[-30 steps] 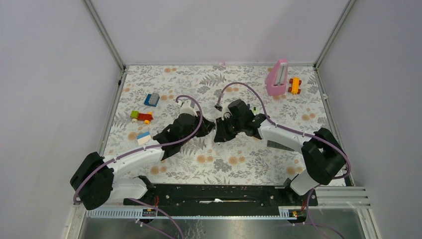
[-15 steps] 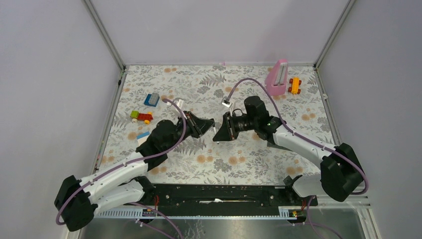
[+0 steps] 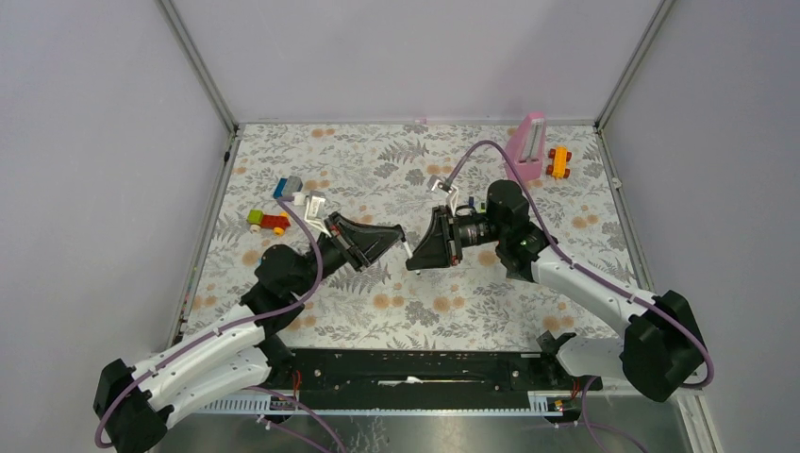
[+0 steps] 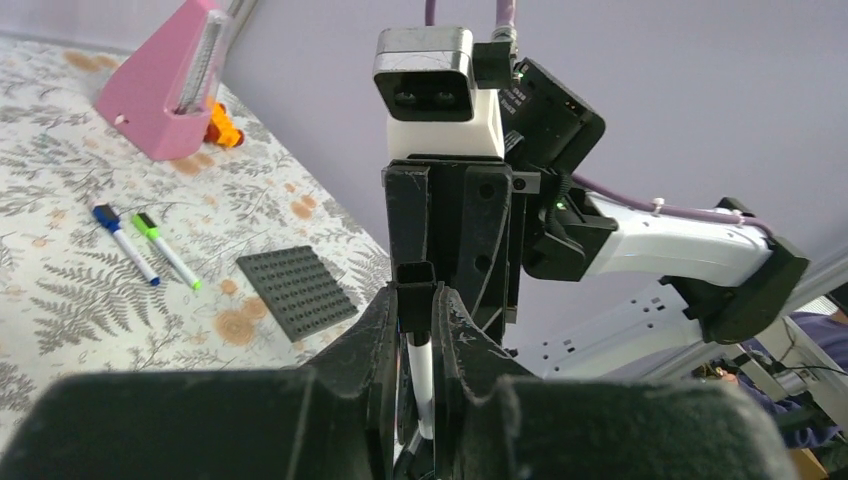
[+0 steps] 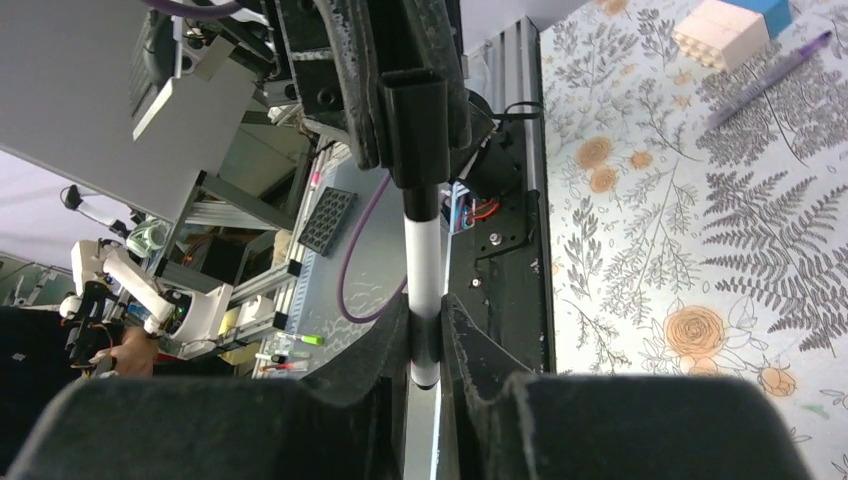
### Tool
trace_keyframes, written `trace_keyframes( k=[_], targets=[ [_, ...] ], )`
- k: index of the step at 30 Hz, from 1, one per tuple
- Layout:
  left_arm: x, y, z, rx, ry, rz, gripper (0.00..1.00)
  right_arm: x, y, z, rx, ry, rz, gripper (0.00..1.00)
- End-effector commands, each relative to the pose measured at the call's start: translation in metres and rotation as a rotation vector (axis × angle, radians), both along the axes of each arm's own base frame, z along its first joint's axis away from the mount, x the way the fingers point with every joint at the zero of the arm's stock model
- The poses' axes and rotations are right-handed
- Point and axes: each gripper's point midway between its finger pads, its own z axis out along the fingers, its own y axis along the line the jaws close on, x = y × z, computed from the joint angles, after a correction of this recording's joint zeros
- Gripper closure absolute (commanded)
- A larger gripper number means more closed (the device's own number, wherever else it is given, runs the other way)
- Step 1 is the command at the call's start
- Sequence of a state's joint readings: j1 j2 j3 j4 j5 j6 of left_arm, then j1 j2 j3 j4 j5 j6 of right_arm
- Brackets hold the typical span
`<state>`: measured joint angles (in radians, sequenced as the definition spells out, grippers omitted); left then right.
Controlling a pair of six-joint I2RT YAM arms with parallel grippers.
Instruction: Insert the pens into the pen caps
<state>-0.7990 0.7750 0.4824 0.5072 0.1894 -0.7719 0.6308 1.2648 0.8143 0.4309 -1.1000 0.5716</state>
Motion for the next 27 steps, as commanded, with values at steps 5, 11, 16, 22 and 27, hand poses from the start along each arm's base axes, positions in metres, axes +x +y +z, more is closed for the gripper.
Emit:
trace_keyframes(
  k=[5, 11, 16, 22, 27],
  targets=[
    [-0.047, -0.011, -0.096, 0.237, 0.203, -0.239, 1.00, 0.007, -0.013, 0.099, 0.274, -0.313, -0.076, 1.00],
    [-0.047, -0.010, -0.091, 0.201, 0.188, -0.230, 0.97, 0.008, -0.013, 0.091, 0.256, -0.292, -0.083, 1.00],
    [-0.041, -0.004, -0.080, 0.167, 0.177, -0.173, 0.65, 0.023, -0.012, 0.065, 0.157, -0.266, -0.160, 1.00],
    [-0.035, 0.009, -0.072, 0.157, 0.168, -0.094, 0.36, 0.056, -0.018, 0.020, -0.009, -0.223, -0.360, 1.00],
    [-0.037, 0.026, -0.059, 0.164, 0.141, -0.034, 0.12, 0.098, -0.036, -0.024, -0.203, -0.155, -0.613, 1.00]
  ],
)
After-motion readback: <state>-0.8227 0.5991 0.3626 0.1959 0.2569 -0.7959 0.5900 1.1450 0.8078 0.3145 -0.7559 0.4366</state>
